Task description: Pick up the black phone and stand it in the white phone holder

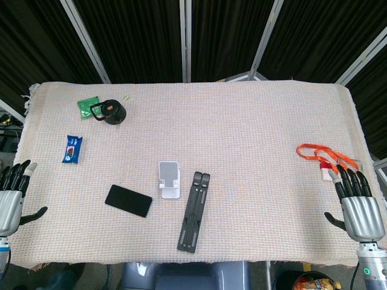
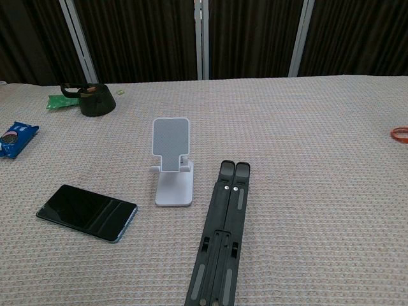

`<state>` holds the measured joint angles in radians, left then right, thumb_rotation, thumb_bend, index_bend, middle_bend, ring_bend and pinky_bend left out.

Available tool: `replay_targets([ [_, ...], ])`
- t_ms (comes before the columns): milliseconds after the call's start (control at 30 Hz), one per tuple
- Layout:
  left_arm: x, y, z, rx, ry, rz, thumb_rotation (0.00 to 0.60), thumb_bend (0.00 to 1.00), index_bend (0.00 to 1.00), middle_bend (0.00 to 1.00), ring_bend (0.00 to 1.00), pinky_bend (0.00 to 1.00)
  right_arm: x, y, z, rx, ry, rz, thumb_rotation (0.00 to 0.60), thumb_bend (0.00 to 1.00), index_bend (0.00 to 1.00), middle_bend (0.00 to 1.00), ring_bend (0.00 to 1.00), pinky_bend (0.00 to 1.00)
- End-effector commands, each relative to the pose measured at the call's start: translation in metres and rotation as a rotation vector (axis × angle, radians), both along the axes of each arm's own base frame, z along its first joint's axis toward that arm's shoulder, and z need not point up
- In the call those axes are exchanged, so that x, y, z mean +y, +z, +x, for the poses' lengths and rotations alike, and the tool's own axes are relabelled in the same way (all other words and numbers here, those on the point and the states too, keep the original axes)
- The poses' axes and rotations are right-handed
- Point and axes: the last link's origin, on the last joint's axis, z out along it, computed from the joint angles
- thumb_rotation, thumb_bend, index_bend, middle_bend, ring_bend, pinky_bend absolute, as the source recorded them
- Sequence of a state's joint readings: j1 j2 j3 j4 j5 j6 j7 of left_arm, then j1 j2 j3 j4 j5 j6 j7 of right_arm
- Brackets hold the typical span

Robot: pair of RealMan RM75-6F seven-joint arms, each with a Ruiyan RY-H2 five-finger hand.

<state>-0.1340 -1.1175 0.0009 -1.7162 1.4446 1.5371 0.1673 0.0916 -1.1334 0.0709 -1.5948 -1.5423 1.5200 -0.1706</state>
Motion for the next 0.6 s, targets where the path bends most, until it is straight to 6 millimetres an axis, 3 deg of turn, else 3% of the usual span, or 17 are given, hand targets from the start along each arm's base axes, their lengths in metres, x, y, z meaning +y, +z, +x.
replay_targets([
  [33, 0.001, -0.002, -0.001, -0.002, -0.001, -0.012, 0.6, 0.0, 0.0, 0.0, 0.0, 0.0, 0.0, 0.0, 0.0, -0.009, -0.005, 0.007, 0.6, 0.0, 0.0, 0.0, 0.0, 0.0],
  [167, 0.007, -0.011, 0.004, -0.006, -0.033, -0.068, 0.6, 0.0, 0.0, 0.0, 0.0, 0.0, -0.001, 0.0, -0.003, -0.013, -0.014, 0.015, 0.6, 0.0, 0.0, 0.0, 0.0, 0.0],
  [300, 0.021, -0.037, 0.012, 0.024, -0.097, -0.201, 0.6, 0.0, 0.0, 0.0, 0.0, 0.0, -0.001, -0.001, -0.004, -0.017, -0.018, 0.021, 0.6, 0.0, 0.0, 0.0, 0.0, 0.0],
  [400, 0.033, -0.061, 0.02, 0.048, -0.139, -0.315, 0.6, 0.0, 0.0, 0.0, 0.0, 0.0, -0.003, -0.002, -0.003, -0.026, -0.02, 0.024, 0.6, 0.0, 0.0, 0.0, 0.0, 0.0],
  [467, 0.047, -0.091, 0.03, 0.098, -0.201, -0.434, 0.6, 0.0, 0.0, 0.0, 0.0, 0.03, -0.005, -0.003, -0.002, -0.024, -0.021, 0.028, 0.6, 0.0, 0.0, 0.0, 0.0, 0.0],
  [600, 0.067, -0.129, 0.038, 0.141, -0.238, -0.543, 0.6, 0.0, 0.03, 0.0, 0.08, 0.16, -0.008, -0.005, -0.003, -0.023, -0.03, 0.037, 0.6, 0.0, 0.0, 0.0, 0.0, 0.0],
])
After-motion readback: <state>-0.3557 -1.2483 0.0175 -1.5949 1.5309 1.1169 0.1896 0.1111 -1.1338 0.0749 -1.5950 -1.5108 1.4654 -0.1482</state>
